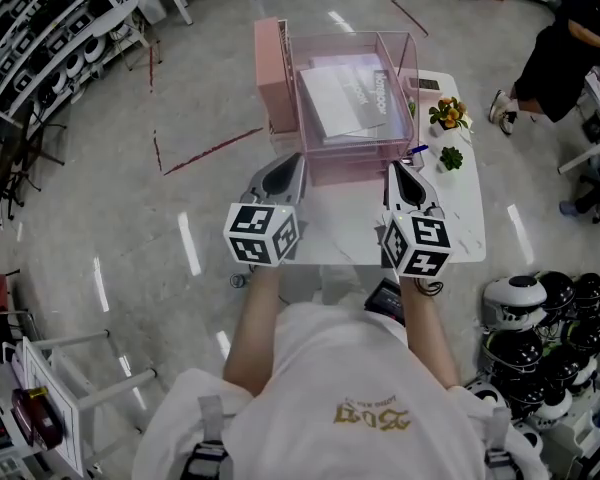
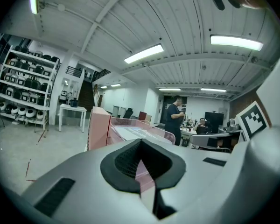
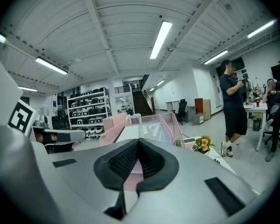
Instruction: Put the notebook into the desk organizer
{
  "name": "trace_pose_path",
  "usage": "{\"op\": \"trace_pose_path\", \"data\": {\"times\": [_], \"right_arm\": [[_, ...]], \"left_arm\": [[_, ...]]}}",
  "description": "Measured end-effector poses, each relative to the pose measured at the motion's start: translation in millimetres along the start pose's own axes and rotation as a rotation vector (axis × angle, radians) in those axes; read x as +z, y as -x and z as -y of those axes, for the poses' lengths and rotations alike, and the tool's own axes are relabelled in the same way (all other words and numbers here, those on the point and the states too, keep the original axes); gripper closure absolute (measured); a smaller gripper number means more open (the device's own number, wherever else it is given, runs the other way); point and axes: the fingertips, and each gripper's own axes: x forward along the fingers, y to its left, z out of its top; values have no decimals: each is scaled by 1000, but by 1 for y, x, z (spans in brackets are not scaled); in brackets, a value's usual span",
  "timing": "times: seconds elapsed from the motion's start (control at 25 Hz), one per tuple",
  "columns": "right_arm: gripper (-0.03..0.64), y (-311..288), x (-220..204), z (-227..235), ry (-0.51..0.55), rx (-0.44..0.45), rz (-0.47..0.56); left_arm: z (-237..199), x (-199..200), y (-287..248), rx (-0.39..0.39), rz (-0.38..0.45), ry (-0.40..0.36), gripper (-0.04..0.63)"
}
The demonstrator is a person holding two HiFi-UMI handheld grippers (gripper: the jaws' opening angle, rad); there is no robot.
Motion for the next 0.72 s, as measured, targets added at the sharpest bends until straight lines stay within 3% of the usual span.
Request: {"op": "trace_pose_path", "data": {"times": [0.72], "right_arm": [[606, 15, -6, -3, -10, 9, 2]], "left_arm": [[11, -5, 10, 6, -5, -19, 580]]}}
